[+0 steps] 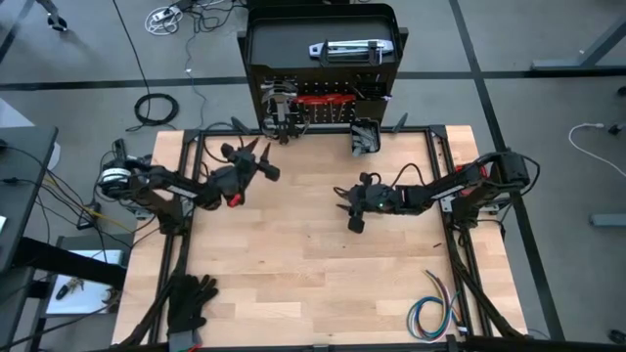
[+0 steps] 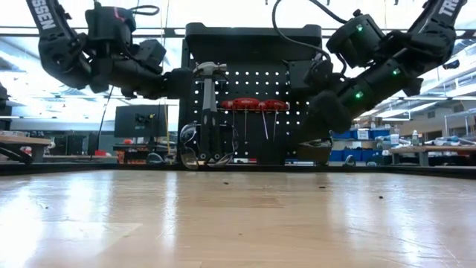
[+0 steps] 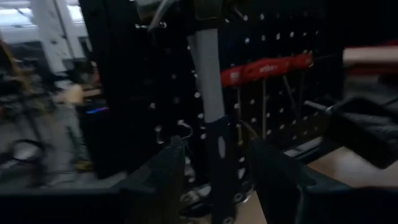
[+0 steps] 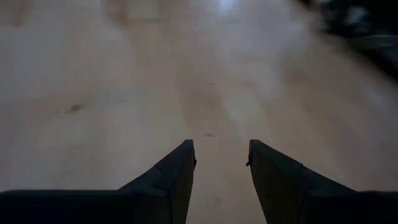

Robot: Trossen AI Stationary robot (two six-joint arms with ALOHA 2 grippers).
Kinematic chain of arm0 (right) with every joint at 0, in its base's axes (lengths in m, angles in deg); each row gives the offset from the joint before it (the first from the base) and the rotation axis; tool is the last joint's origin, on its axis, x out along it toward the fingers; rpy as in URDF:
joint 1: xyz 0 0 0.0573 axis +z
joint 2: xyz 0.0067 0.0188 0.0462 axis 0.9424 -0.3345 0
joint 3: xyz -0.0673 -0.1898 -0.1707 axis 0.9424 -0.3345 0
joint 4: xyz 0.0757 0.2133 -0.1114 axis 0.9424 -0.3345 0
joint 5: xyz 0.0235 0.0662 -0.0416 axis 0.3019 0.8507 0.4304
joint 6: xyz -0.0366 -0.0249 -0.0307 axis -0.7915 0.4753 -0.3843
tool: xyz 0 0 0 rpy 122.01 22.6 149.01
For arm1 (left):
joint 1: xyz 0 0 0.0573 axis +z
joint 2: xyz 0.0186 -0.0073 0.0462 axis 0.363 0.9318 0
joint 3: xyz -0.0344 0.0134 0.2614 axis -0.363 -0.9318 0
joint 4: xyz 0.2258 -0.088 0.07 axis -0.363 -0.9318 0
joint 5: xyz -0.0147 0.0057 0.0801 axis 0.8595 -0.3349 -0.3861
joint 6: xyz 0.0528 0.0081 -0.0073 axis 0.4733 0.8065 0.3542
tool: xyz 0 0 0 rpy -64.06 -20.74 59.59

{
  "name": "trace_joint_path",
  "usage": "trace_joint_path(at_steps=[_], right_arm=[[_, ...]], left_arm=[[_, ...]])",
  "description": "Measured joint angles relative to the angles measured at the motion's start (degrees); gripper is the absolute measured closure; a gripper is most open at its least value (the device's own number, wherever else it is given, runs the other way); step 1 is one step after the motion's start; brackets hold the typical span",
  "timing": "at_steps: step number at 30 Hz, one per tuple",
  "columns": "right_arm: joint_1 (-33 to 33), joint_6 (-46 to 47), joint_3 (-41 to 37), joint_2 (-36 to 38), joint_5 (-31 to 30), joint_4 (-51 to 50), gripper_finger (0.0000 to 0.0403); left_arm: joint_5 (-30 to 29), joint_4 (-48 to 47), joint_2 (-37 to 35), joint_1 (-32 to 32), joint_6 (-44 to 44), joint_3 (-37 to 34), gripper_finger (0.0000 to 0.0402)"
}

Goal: Hang tools onto peg board
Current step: Put the C-clamp on the table

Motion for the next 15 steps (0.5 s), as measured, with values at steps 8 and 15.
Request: trace_joint_path(at_steps=[8,15], right_arm=[[-1.3,0.1,0.0,2.6,7.6,-1.8,0.0241],[-1.9,-8.4,11.0,17.7,2.8,-23.5,0.0241]], left_arm=[[19.3,-0.6,0.0,4.5,-5.5,3.8,0.0228],[26.5,-21.4,0.5,4.6,-11.2,13.5,0.0228]])
